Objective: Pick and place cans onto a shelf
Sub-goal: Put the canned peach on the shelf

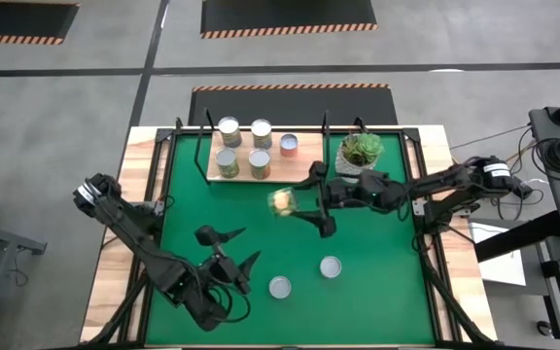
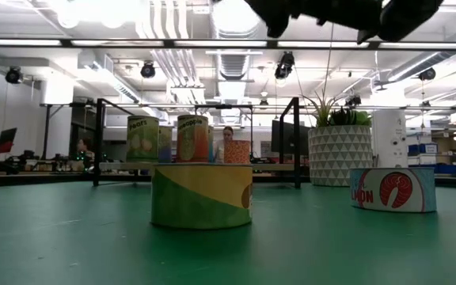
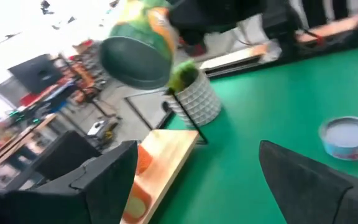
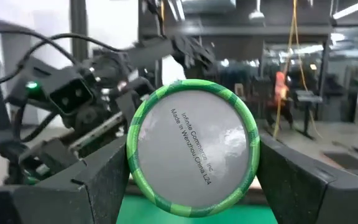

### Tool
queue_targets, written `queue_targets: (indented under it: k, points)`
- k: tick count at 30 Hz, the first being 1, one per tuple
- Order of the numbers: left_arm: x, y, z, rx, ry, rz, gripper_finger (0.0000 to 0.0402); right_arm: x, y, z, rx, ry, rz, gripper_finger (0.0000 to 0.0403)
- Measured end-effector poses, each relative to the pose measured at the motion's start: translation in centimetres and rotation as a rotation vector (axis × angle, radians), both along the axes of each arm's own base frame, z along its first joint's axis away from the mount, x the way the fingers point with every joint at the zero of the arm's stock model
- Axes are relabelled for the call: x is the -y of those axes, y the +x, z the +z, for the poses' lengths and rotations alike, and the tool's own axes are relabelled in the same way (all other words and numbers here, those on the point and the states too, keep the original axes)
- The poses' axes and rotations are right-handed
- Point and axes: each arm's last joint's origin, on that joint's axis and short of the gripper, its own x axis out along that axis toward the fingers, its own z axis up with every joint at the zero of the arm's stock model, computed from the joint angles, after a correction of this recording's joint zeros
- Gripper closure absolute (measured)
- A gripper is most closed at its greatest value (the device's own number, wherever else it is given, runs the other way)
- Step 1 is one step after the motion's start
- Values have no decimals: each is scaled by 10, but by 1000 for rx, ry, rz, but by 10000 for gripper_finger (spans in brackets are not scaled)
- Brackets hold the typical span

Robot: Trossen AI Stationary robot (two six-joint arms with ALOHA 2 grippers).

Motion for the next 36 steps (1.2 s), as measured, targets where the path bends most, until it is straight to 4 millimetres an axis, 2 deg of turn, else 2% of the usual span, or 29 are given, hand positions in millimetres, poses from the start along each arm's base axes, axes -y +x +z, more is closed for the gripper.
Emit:
queue_targets:
  k: [4, 10, 14, 17, 20, 23, 27, 31, 36]
  points:
    - [0, 13, 24, -144, 32, -105, 93, -9, -4, 6, 80, 7, 32, 108]
    - [-7, 28, 55, -195, 138, -147, 114, -31, -19, 18, 337, -41, 134, 108]
    - [-14, 45, 59, -213, 108, -276, 127, -41, -37, 20, 512, -63, 172, 108]
    - [-19, 62, 58, -184, 59, -491, 134, -46, -41, 16, 513, -82, 151, 108]
    - [-29, 76, 58, -75, 34, -584, 136, -49, -43, 12, 506, -87, 128, 108]
    - [-39, 83, 58, 27, 36, -563, 137, -50, -44, 11, 504, -99, 121, 108]
    - [-41, 84, 52, 97, 43, -553, 137, -49, -47, 11, 510, -110, 113, 108]
    - [-38, 82, 65, 235, 9, -489, 134, -48, -50, 10, 514, -138, 96, 108]
    - [-41, 80, 74, 303, -27, -316, 116, -47, -55, 11, 524, -151, 79, 108]
